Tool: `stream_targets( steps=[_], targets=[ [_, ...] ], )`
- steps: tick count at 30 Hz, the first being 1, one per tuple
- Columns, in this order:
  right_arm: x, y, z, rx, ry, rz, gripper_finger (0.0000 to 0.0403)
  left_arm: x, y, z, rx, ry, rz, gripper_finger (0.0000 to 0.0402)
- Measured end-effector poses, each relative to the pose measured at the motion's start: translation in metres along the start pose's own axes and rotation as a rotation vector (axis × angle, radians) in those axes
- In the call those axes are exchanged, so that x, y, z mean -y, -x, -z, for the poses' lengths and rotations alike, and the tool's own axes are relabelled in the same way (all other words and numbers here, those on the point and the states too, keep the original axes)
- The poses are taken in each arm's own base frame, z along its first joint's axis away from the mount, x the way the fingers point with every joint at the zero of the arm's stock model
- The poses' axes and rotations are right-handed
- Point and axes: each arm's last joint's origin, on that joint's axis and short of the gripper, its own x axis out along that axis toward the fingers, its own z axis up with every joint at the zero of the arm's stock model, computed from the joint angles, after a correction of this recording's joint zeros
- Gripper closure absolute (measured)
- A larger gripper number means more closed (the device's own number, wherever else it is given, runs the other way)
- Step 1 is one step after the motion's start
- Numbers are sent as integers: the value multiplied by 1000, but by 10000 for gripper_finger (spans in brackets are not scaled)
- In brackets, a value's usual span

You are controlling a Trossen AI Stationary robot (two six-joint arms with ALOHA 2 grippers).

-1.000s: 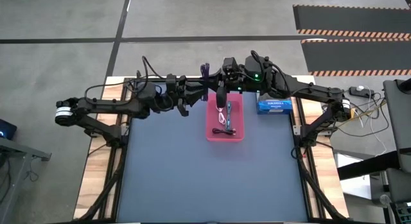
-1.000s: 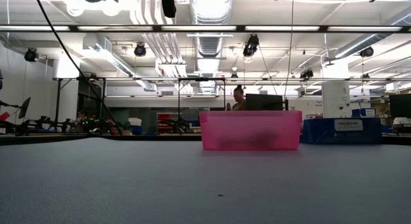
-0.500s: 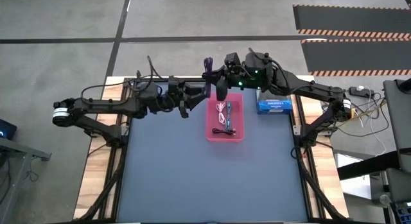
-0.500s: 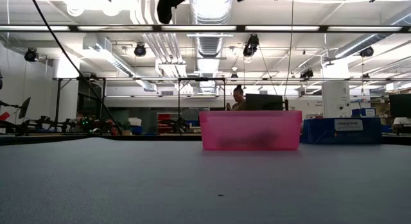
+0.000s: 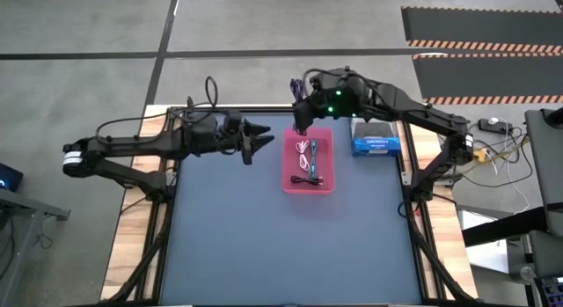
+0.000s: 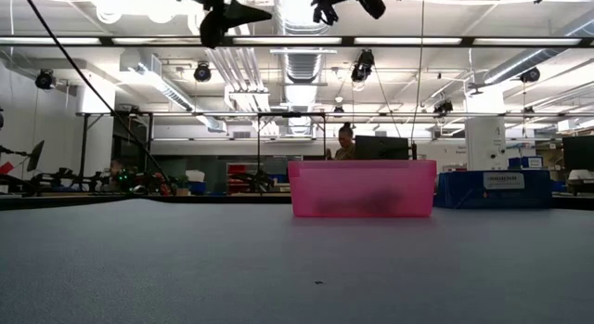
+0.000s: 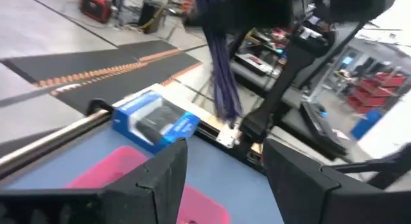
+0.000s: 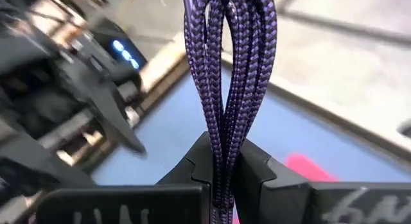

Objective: Pick and place USB-C Cables
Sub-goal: Put the violet USB cable into the red bin

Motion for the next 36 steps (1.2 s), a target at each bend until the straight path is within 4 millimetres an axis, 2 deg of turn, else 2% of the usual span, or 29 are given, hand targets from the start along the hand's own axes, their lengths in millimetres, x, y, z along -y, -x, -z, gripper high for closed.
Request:
stream_targets(
  steps=[8,12,18,23,29,36],
  targets=[
    [6,-30,15,-262,-84,217,385,-7,10,-11,52,-106,-63,214],
    [9,-43,22,-335,-178,305,384,-11,16,-18,89,-167,-111,214],
    [20,-71,38,-428,-291,444,383,-16,27,-28,173,-262,-274,214],
    [30,-90,55,-531,-316,572,382,-18,37,-36,234,-347,-434,214],
    [37,-107,71,-615,-328,657,382,-20,48,-43,257,-439,-522,214],
    [39,-119,78,-661,-347,647,381,-23,55,-49,281,-441,-544,214]
  ],
)
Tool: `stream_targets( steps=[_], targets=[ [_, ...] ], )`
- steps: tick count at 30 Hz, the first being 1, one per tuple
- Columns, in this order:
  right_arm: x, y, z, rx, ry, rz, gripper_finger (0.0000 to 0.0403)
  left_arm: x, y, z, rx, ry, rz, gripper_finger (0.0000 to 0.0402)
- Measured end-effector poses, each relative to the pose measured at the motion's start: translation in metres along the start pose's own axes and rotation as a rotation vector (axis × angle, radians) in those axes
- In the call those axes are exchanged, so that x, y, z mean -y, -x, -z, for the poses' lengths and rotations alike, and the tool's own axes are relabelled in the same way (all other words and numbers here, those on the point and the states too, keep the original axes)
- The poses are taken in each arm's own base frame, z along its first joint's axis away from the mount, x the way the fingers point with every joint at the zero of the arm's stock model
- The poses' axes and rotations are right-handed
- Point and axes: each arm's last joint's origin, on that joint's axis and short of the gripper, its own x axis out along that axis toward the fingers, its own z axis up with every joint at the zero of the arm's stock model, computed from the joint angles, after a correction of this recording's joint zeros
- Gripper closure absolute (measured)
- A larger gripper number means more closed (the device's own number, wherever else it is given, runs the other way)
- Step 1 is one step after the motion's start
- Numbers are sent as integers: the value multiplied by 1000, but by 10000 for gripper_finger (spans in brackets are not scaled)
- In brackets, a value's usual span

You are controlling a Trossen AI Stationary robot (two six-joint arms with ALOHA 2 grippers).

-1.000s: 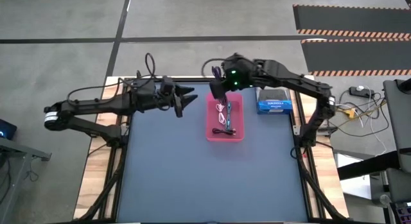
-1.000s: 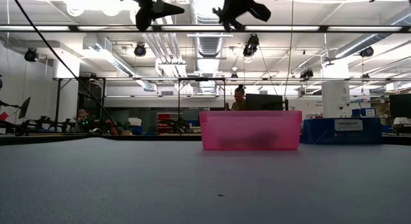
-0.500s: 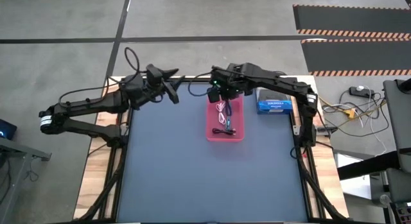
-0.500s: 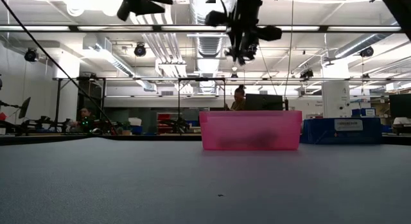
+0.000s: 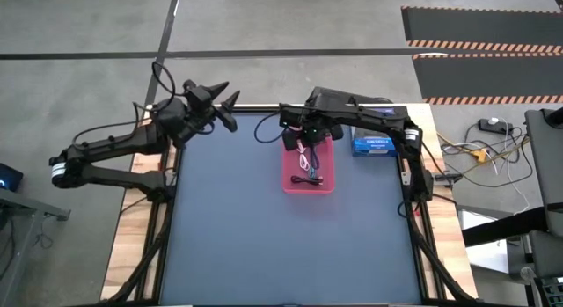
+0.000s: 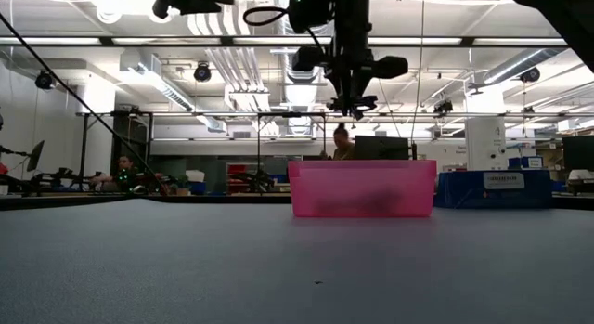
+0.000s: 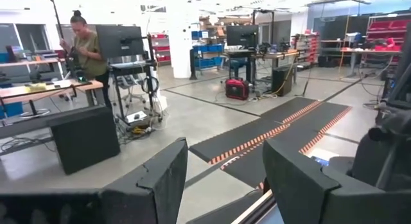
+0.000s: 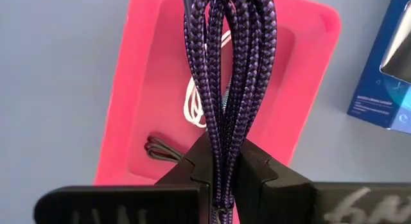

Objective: Pick and place USB-C Cables
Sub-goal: Put the violet USB cable into the red bin

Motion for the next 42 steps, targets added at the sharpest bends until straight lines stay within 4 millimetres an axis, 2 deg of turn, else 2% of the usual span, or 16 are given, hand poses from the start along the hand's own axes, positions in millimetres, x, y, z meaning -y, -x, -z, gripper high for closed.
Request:
stream_targets(
  steps=[9,19,26,34,42],
  targets=[
    [4,-10,-7,-1,-24,-27,381,-5,6,-5,20,10,-7,214],
    [4,-49,-8,-92,-45,-92,381,-9,12,-9,34,18,-8,214],
    [17,-71,2,-159,-73,-50,381,-9,11,-7,16,8,-7,214],
    [34,-86,-1,-155,-175,-114,381,-9,11,-6,10,4,-10,214],
    [36,-97,-6,-139,-215,-136,381,-9,10,-5,7,3,-11,214]
  ],
)
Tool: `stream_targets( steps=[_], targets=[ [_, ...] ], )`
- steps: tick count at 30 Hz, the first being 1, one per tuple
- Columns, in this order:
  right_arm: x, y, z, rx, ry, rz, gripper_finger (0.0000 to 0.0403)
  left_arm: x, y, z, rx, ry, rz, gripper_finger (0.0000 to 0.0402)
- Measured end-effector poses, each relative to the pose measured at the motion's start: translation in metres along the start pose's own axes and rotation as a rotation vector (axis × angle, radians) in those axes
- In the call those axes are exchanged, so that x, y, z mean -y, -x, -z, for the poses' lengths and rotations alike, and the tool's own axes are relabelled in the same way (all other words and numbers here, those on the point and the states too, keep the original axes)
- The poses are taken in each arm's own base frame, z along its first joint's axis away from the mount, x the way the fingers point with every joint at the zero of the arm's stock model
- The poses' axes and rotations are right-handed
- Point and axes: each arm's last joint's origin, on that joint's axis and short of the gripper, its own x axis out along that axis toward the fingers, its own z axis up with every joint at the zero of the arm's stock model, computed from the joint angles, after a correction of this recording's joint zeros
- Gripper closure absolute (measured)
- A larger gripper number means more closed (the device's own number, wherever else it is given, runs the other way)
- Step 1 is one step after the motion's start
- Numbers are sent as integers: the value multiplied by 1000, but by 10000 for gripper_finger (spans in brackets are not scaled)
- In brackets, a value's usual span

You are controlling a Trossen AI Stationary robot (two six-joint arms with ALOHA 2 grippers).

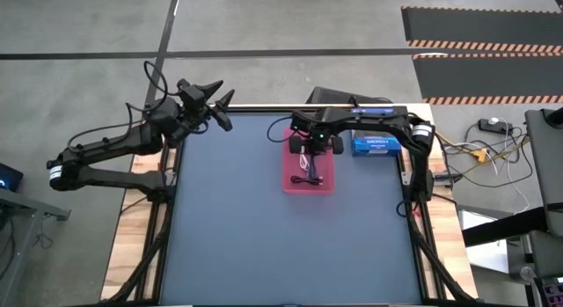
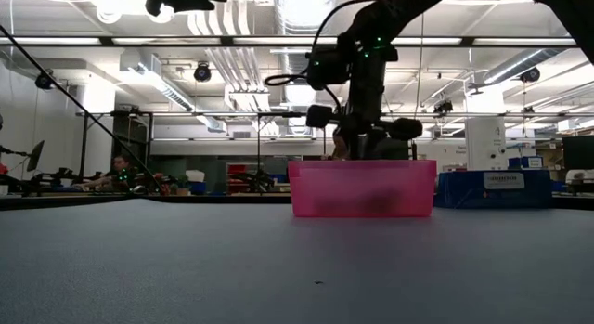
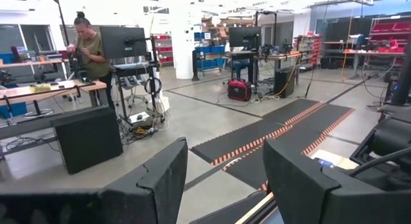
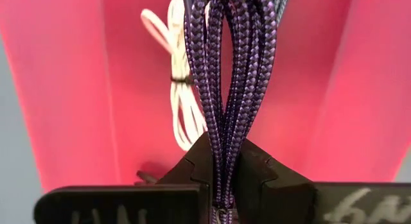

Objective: Pick and place USB-C Cables
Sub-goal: Put the violet USB cable into the red bin, then return to Home Position

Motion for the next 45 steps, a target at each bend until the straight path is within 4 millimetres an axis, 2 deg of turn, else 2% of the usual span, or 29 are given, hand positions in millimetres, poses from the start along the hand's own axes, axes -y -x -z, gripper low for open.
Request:
stream_targets(
  steps=[10,23,38,45],
  targets=[
    [4,-6,-11,24,-24,16,381,1,-2,2,-7,-4,0,214],
    [8,-16,-9,23,-23,19,377,0,-3,2,-9,-7,-6,214],
    [9,-17,-8,15,17,19,302,1,-3,3,-9,-6,-6,214],
    [10,-7,-8,27,64,-6,277,1,-3,2,-9,-1,-6,214]
  ],
)
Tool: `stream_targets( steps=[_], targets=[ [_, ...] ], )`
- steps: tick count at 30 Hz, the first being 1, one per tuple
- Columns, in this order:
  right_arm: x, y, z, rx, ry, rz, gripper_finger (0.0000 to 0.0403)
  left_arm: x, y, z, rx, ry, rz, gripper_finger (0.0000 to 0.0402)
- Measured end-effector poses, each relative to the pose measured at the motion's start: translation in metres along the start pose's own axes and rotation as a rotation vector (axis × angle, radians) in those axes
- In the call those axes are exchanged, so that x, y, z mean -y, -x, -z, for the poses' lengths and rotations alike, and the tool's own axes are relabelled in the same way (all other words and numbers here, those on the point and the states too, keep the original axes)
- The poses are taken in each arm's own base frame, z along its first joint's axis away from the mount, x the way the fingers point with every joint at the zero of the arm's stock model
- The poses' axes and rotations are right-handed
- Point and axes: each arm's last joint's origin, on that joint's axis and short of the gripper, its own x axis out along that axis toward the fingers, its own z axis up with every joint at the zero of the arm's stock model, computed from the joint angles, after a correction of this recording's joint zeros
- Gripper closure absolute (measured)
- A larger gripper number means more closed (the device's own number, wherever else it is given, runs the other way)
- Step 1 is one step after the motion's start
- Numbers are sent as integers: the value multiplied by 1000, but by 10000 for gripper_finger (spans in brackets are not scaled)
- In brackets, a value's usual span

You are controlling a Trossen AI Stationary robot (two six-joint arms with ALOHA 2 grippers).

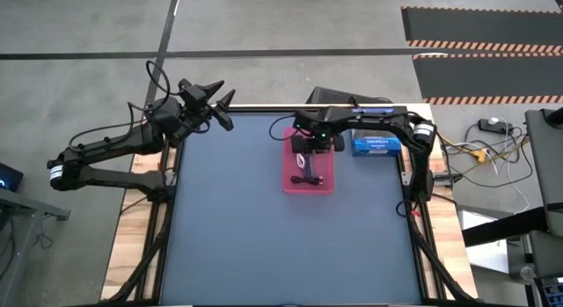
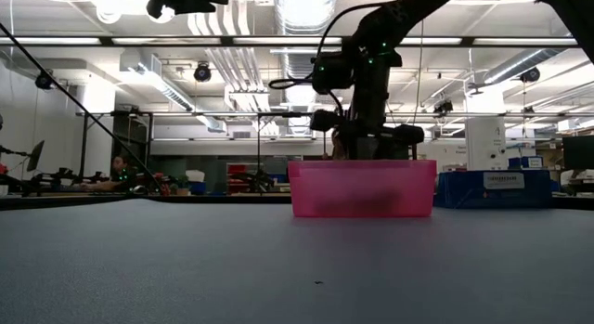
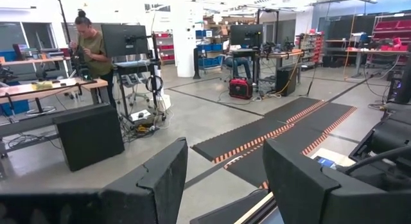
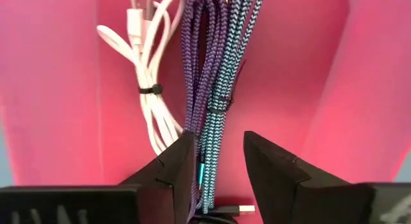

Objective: Pick and place USB-C Cables
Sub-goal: Return to Home Position

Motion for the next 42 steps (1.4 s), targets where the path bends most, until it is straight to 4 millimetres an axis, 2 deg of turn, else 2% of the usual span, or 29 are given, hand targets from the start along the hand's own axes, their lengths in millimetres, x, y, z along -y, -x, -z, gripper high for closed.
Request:
stream_targets(
  steps=[10,21,24,30,34,39,42],
  targets=[
    [2,41,4,76,122,-97,281,0,0,0,-1,5,0,214],
    [-5,109,27,356,512,-283,314,3,-3,3,-13,180,36,214],
    [-9,125,37,440,625,-335,322,8,-6,5,-32,230,138,214],
    [-14,149,58,575,871,-423,336,22,-5,8,-90,260,555,218],
    [-13,160,76,691,1047,-487,352,24,3,11,-146,254,733,267],
    [9,158,87,807,1090,-559,381,18,22,26,-173,211,870,383],
    [28,148,92,849,1074,-596,392,13,36,48,-194,178,933,389]
  ],
)
